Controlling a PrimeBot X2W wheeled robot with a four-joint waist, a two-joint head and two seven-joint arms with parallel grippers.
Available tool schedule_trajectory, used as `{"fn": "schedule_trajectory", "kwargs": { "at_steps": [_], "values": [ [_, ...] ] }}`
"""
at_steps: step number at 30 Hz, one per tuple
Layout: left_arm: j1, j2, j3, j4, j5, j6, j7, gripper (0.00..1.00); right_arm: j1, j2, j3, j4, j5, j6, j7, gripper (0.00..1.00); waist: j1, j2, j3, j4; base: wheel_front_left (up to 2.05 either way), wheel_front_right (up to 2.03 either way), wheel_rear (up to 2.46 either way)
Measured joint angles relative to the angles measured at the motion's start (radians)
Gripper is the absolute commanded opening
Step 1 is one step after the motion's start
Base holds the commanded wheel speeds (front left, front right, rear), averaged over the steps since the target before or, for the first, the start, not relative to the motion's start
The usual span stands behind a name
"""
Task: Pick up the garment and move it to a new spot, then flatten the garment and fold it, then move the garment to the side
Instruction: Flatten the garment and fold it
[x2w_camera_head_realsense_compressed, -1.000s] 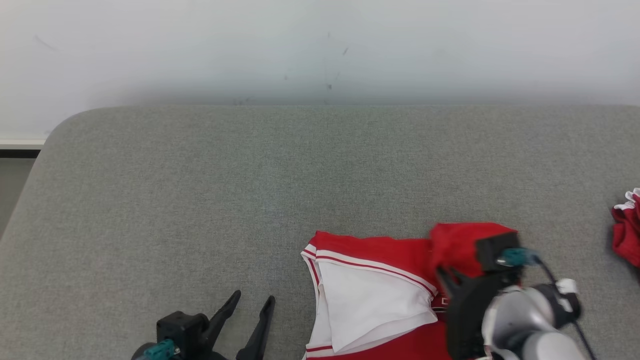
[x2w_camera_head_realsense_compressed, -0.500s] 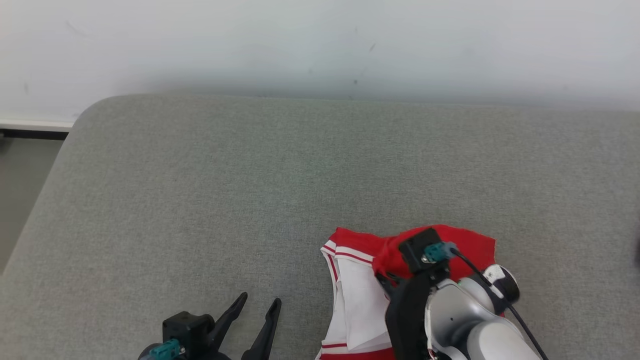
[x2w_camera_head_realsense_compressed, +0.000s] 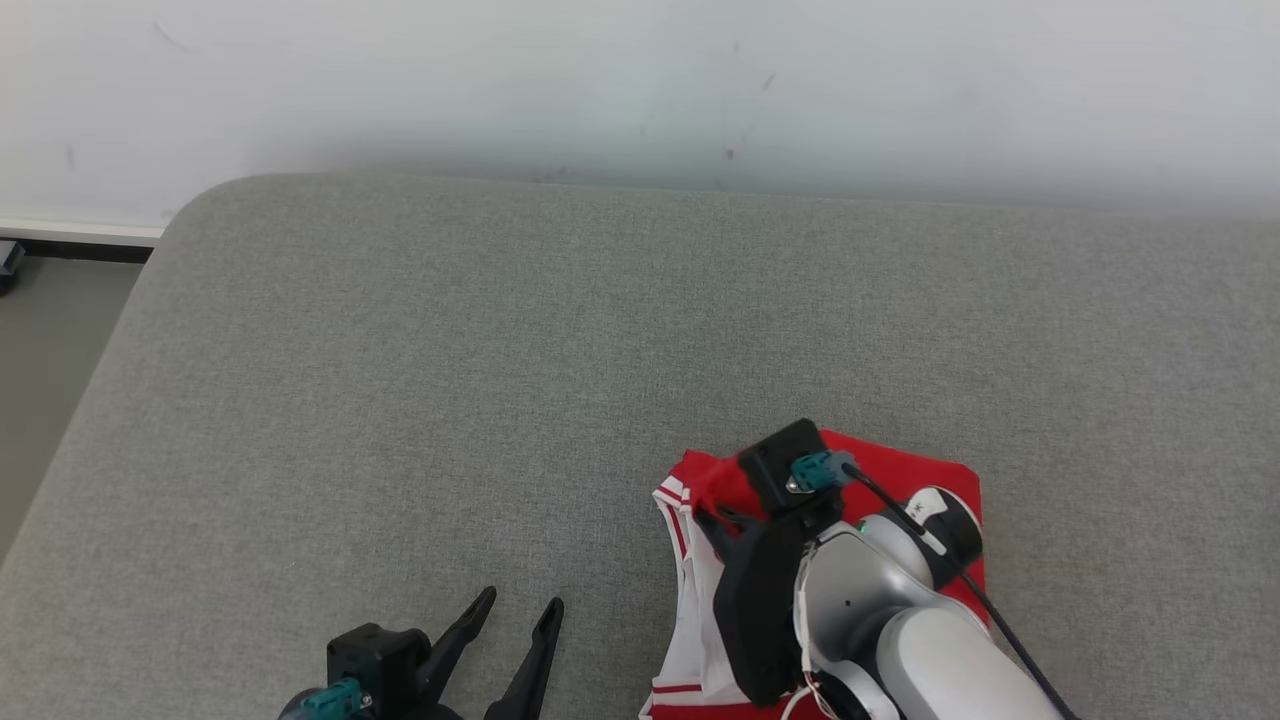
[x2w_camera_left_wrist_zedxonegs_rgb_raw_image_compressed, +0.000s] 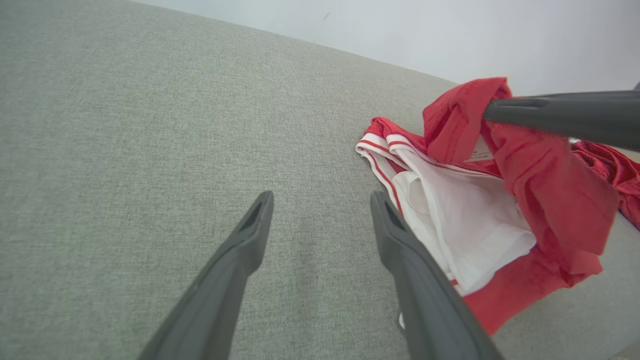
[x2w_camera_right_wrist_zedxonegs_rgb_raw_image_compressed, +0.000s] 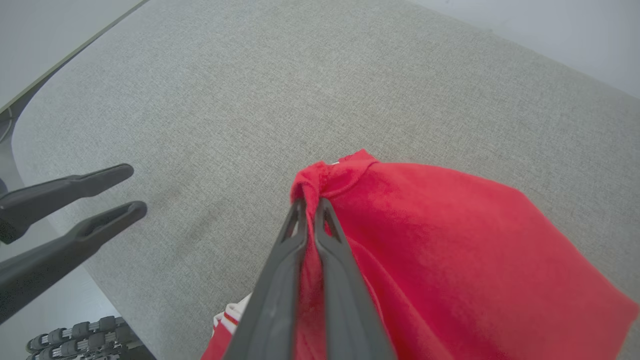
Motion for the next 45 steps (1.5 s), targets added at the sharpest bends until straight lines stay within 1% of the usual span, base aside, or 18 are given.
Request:
{"fn": "schedule_trajectory", "kwargs": {
  "at_steps": [5,11,12,13,15,20,22,24,29,35,39,41,45],
  "values": [
    [0.0,0.0,0.0,0.007,0.0,0.0,0.0,1.0,-0.003,0.0,0.044,0.04,0.015,-0.006,-0.001,0.0,0.0,0.0,0.001,0.002,0.0,0.0,0.0],
    [0.0,0.0,0.0,0.009,-0.001,0.0,-0.005,1.0,0.007,0.0,0.053,0.073,0.018,-0.014,-0.001,0.0,0.0,0.0,0.003,0.001,0.0,0.0,0.0],
    [0.0,0.0,0.0,0.01,-0.001,0.0,-0.005,1.0,0.01,0.0,0.054,0.076,0.019,-0.014,-0.001,0.3,0.0,0.0,0.004,0.0,0.0,0.0,0.0],
    [0.0,0.0,0.0,0.011,-0.002,0.0,-0.007,1.0,0.013,0.0,0.055,0.078,0.021,-0.015,-0.002,1.0,0.0,0.0,0.004,0.0,0.0,0.0,0.0],
    [0.0,0.001,0.001,0.012,-0.002,0.0,-0.007,1.0,0.014,0.0,0.06,0.082,0.034,-0.022,-0.002,1.0,-0.0001,0.0,0.005,-0.002,0.0,0.0,0.0],
    [-0.002,0.001,0.001,0.016,-0.002,0.0,-0.007,1.0,0.021,0.0,0.071,0.063,0.096,-0.023,-0.023,1.0,0.0,0.0,0.003,-0.006,0.0,0.0,0.0],
    [-0.004,0.001,0.002,0.016,-0.002,0.0,-0.009,1.0,0.03,0.0,0.059,0.042,0.107,-0.023,-0.04,1.0,0.0,0.0,0.002,-0.008,0.0,0.0,0.0],
    [-0.004,0.002,0.004,0.016,-0.002,0.0,-0.014,1.0,0.038,0.0,0.025,0.021,0.108,-0.024,-0.066,1.0,0.0,0.0001,0.0,-0.01,0.0,0.0,0.0],
    [-0.004,0.013,0.027,0.01,-0.002,0.011,-0.037,1.0,0.035,-0.007,-0.088,-0.049,0.103,-0.03,-0.174,1.0,0.0,0.0,-0.007,-0.024,0.0,0.0,0.0],
    [-0.004,0.025,0.047,-0.017,0.002,0.028,-0.079,1.0,0.048,-0.07,-0.207,-0.112,0.071,-0.031,-0.343,1.0,0.0,0.0,-0.021,-0.054,0.0,0.0,0.0],
    [-0.003,0.028,0.061,-0.028,0.009,0.041,-0.103,1.0,0.121,-0.103,-0.265,-0.12,0.063,-0.031,-0.439,1.0,-0.0001,0.0,-0.034,-0.077,0.0,0.0,0.0],
    [-0.002,0.032,0.068,-0.04,0.014,0.053,-0.118,1.0,0.162,-0.124,-0.274,-0.119,0.057,-0.031,-0.477,1.0,-0.0002,0.0,-0.04,-0.088,0.0,0.0,0.0],
    [0.002,0.036,0.081,-0.052,0.018,0.063,-0.141,1.0,0.234,-0.134,-0.314,-0.102,0.059,-0.031,-0.552,1.0,-0.0003,0.0,-0.054,-0.111,0.0,0.0,0.0]
  ]
}}
